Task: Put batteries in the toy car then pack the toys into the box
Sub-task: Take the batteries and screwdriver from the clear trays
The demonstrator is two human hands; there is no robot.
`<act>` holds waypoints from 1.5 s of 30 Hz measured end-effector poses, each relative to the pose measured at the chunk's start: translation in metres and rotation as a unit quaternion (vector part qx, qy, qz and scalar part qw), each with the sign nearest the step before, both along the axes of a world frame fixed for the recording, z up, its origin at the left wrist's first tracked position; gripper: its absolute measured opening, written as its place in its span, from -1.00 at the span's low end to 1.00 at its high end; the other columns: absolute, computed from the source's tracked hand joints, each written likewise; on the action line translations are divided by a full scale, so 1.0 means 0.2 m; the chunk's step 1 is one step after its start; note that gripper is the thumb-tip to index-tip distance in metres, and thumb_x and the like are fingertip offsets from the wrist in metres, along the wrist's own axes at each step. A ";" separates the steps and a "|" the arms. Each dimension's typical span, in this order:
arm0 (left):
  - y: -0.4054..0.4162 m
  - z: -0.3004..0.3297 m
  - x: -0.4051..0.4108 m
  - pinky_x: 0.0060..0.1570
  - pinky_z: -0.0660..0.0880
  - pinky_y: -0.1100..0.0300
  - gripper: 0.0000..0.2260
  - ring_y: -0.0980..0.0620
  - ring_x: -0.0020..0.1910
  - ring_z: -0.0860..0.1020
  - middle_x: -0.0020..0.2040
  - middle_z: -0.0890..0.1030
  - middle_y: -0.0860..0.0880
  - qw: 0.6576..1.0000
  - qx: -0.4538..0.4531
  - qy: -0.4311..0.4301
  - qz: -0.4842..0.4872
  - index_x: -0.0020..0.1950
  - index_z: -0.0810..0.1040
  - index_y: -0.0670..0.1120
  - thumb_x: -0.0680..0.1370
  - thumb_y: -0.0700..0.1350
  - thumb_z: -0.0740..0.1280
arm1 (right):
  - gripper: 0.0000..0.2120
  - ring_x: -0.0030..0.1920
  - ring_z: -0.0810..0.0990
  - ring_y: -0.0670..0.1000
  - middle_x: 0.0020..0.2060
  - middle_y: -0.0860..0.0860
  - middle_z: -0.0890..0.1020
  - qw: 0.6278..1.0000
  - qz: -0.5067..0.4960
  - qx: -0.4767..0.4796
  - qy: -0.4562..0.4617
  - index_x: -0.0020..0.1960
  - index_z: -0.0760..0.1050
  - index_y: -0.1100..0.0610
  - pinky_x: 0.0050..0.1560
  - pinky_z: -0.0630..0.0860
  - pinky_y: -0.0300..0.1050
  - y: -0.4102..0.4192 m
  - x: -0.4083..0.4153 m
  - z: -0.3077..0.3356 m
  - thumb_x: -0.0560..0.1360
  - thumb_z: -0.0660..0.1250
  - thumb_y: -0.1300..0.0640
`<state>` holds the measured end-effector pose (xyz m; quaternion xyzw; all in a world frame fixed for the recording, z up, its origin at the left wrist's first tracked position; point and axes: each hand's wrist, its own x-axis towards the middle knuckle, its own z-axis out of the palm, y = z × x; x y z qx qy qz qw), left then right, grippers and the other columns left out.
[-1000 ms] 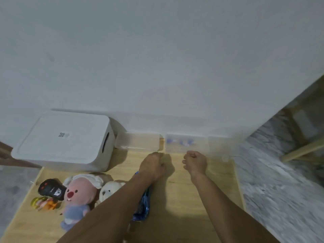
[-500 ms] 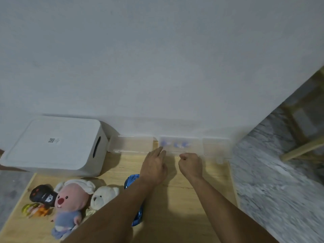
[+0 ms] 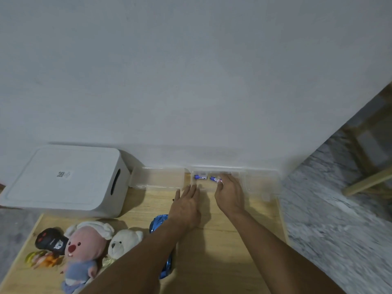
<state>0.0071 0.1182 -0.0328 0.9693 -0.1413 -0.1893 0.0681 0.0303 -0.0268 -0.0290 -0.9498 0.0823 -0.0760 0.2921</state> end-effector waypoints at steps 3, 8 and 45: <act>0.01 -0.01 0.01 0.54 -0.15 -0.05 -0.33 -0.05 0.59 -0.12 0.61 -0.12 -0.09 1.000 0.022 0.013 -0.012 0.60 -0.13 -0.15 0.59 -0.11 0.18 | -0.80 0.08 0.54 0.20 0.00 0.15 0.62 0.993 0.016 -0.036 0.110 0.05 0.52 0.21 -0.04 0.47 -0.03 -0.03 0.08 0.02 0.49 0.19 0.31; 0.02 -0.01 0.02 0.52 -0.19 -0.05 -0.32 -0.05 0.58 -0.17 0.61 -0.19 -0.09 0.997 0.060 0.032 -0.045 0.59 -0.20 -0.15 0.62 -0.04 0.15 | -0.77 0.05 0.58 0.19 0.03 0.14 0.62 0.974 0.048 -0.139 0.172 0.04 0.54 0.20 -0.06 0.47 -0.07 -0.05 0.17 0.07 0.45 0.21 0.35; 0.04 0.00 0.02 0.51 -0.23 -0.09 -0.28 -0.05 0.57 -0.22 0.60 -0.21 -0.03 0.997 0.033 0.062 -0.034 0.59 -0.21 -0.07 0.60 -0.06 0.20 | -0.74 0.04 0.62 0.11 0.00 0.07 0.65 0.967 0.007 -0.105 0.231 0.03 0.62 0.07 -0.03 0.53 -0.13 0.03 0.27 -0.03 0.44 0.28 0.31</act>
